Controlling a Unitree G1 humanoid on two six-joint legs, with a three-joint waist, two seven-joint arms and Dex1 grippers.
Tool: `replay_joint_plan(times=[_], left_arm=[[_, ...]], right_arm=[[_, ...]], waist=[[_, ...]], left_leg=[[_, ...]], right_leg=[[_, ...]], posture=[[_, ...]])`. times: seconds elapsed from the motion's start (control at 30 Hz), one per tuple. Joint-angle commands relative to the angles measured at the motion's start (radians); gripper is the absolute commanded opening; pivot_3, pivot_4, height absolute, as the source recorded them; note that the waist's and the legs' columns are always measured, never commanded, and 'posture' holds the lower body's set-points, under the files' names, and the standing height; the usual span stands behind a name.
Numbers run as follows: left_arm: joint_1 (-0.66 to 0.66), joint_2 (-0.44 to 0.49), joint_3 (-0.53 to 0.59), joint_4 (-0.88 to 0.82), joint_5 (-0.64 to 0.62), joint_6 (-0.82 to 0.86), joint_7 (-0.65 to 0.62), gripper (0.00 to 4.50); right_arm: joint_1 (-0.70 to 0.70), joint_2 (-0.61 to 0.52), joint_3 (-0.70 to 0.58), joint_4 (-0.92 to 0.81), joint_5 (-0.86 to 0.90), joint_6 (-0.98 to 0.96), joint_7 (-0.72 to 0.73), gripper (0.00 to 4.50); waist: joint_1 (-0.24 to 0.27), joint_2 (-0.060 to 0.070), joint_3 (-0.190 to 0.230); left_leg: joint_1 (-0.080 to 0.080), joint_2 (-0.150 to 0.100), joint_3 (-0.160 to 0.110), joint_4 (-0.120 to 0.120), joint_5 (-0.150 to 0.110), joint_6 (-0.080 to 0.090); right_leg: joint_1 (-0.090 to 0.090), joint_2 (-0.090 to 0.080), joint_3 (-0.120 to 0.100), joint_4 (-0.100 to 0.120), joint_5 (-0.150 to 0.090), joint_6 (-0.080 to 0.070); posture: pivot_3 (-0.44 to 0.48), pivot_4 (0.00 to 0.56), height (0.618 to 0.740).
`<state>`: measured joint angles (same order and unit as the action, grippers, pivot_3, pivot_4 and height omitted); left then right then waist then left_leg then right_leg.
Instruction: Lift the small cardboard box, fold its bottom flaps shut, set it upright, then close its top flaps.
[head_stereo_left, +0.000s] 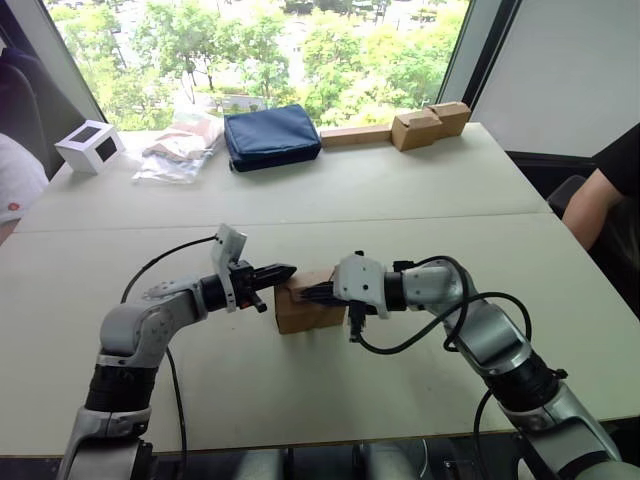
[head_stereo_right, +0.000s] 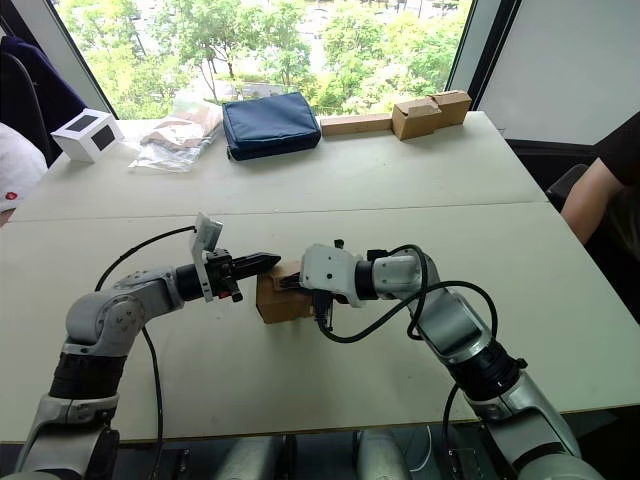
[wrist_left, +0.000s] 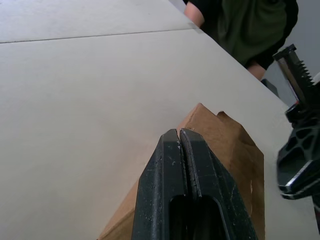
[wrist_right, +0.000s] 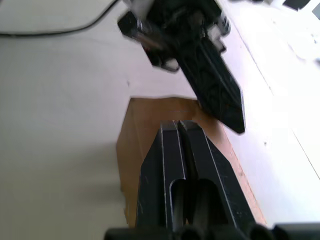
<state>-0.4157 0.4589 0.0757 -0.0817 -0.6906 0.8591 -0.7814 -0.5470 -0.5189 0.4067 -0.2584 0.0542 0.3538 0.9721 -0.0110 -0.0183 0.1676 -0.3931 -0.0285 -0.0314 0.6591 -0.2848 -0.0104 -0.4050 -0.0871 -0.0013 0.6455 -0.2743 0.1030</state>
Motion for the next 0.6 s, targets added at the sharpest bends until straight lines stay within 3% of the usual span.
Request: replay_joint_plan(times=[0.03, 0.6], left_arm=[[-0.004, -0.004, 0.025, -0.014, -0.026, 0.005, 0.003, 0.03], [0.003, -0.009, 0.020, -0.025, -0.032, 0.020, 0.009, 0.03]], right_arm=[[-0.021, 0.007, 0.012, 0.005, -0.028, -0.043, -0.004, 0.00], [-0.045, 0.013, 0.064, 0.107, -0.185, -0.141, -0.040, 0.00]], waist=[[0.000, 0.000, 0.000], [0.000, 0.000, 0.000]], left_leg=[[0.000, 0.000, 0.000, 0.000, 0.000, 0.000], [0.000, 0.000, 0.000, 0.000, 0.001, -0.001]], right_leg=[[0.000, 0.000, 0.000, 0.000, 0.000, 0.000], [0.000, 0.000, -0.001, 0.000, 0.000, 0.000]], posture=[[0.000, 0.150, 0.737], [0.000, 0.150, 0.737]])
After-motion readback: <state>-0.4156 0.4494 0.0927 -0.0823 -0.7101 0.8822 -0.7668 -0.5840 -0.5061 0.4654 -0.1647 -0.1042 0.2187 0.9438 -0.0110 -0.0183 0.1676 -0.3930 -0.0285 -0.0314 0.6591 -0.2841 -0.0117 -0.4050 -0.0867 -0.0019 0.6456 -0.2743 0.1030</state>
